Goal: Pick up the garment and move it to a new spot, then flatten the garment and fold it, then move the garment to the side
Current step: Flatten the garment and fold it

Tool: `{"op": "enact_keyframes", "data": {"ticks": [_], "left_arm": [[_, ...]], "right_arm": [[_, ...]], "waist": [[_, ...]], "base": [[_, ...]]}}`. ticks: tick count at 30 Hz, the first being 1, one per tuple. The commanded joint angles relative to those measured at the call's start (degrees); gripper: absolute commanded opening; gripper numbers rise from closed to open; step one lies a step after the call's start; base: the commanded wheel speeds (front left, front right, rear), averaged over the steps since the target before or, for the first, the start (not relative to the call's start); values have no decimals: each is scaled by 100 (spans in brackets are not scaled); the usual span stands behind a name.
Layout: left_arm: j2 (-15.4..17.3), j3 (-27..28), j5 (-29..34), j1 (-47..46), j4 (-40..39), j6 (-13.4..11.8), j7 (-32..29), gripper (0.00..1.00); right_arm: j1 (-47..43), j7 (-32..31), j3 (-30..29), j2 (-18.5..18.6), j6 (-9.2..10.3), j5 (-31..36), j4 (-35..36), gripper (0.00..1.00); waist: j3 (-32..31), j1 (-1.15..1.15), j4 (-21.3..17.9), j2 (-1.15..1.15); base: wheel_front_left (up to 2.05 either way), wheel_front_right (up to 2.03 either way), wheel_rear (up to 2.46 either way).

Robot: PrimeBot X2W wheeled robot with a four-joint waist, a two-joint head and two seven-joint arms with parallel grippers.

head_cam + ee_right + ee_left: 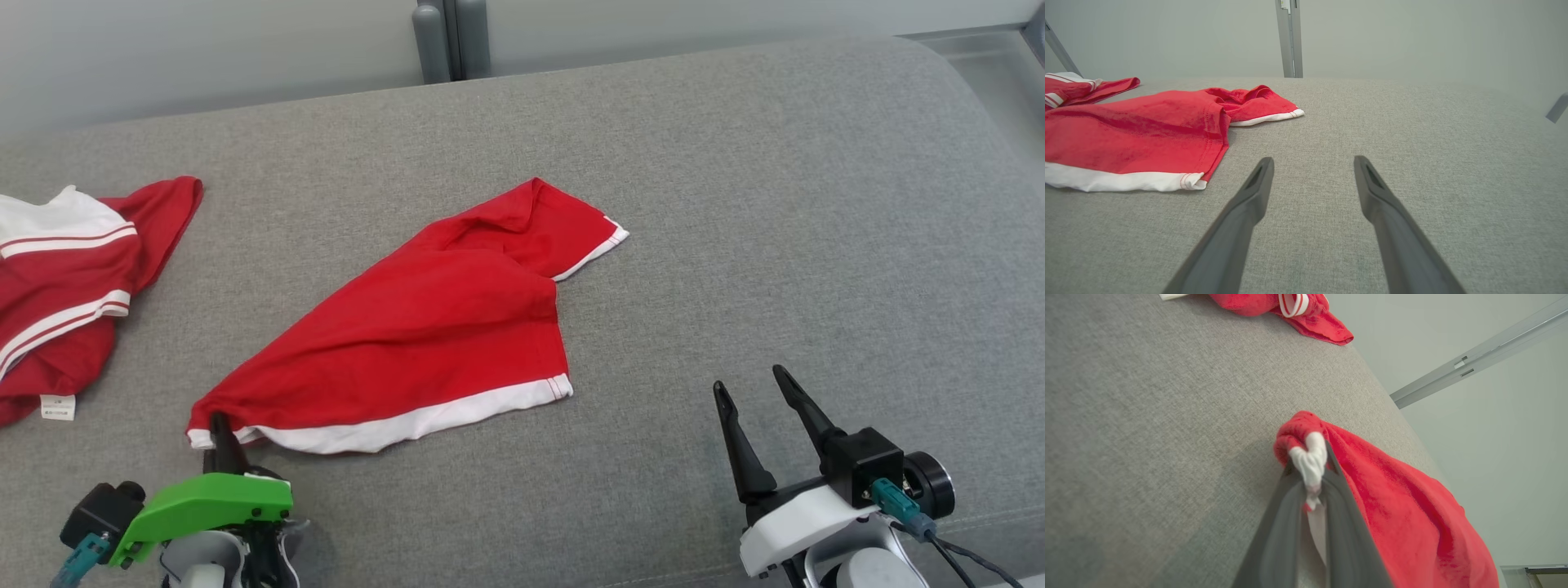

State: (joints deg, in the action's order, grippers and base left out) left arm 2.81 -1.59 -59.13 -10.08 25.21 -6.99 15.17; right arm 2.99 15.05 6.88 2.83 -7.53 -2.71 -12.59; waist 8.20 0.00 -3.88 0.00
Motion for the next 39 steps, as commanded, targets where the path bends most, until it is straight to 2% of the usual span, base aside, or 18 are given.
{"op": "enact_keyframes", "data": {"ticks": [1, 2, 4, 6, 7, 9, 14, 17, 22, 23, 26, 30, 35, 39], "left_arm": [[16, -66, -94, 88, 12, 36, -3, 10], [23, -129, -125, 118, 27, 28, -3, 18], [21, -283, -211, 159, 80, 30, -4, 25], [21, -449, -341, 186, 181, 42, -4, 37], [21, -506, -438, 186, 227, 50, -4, 50], [24, -579, -453, 187, 306, 101, -4, 99], [23, -619, -378, 282, 490, 221, -3, 100], [24, -580, 7, 365, 519, 320, -3, 100], [21, -324, 1242, 698, 108, 617, -3, 100], [21, -324, 1242, 698, 108, 617, -3, 100], [19, -250, 1946, 957, -283, 946, -4, 100], [20, -88, 2905, 1171, -641, 1200, -4, 100], [107, 178, 4007, 1454, -1136, 1382, -4, 100], [243, 152, 4456, 1685, -1313, 1440, -4, 100]], "right_arm": [[-75, 20, -17, 12, 8, 47, -6, 100], [-86, 20, -23, 12, 8, 52, -7, 100], [-116, 20, -25, 12, 8, 61, -13, 100], [-133, 20, -7, 12, 8, 57, -22, 100], [-140, 20, 5, 12, 8, 56, -21, 100], [-160, 20, 10, 12, 8, 61, -28, 100], [-218, 20, -38, 12, 8, 119, 16, 100], [-317, 20, -83, 12, 8, 162, 67, 100], [-519, 20, -157, 91, 8, 254, 239, 100], [-519, 20, -157, 91, 8, 254, 239, 100], [-615, 20, -312, 92, 8, 305, 411, 100], [-701, 20, -390, 120, 8, 380, 560, 100], [-811, 20, -447, 190, 8, 433, 656, 100], [-952, 20, -513, 251, 8, 506, 728, 100]], "waist": [[-52, 0, 54, 0], [-60, 0, 68, 0], [-79, 0, 92, 0], [-99, 0, 106, 0], [-116, 0, 112, 0], [-170, 0, 124, 0], [-329, 0, 131, 0], [-455, 0, 147, 0], [-739, 0, 130, 0], [-739, 0, 130, 0], [-815, 0, 141, 0], [-888, 0, 162, 0], [-976, 0, 193, 0], [-1064, 0, 263, 0]], "base": [[0, 0, 0], [0, 0, 0], [0, 0, 0], [0, 0, 0], [0, 0, 0], [0, 0, 0], [0, 0, 0], [0, 0, 0], [0, 0, 0], [0, 0, 0], [0, 0, 0], [0, 0, 0], [0, 0, 0], [0, 0, 0]]}}
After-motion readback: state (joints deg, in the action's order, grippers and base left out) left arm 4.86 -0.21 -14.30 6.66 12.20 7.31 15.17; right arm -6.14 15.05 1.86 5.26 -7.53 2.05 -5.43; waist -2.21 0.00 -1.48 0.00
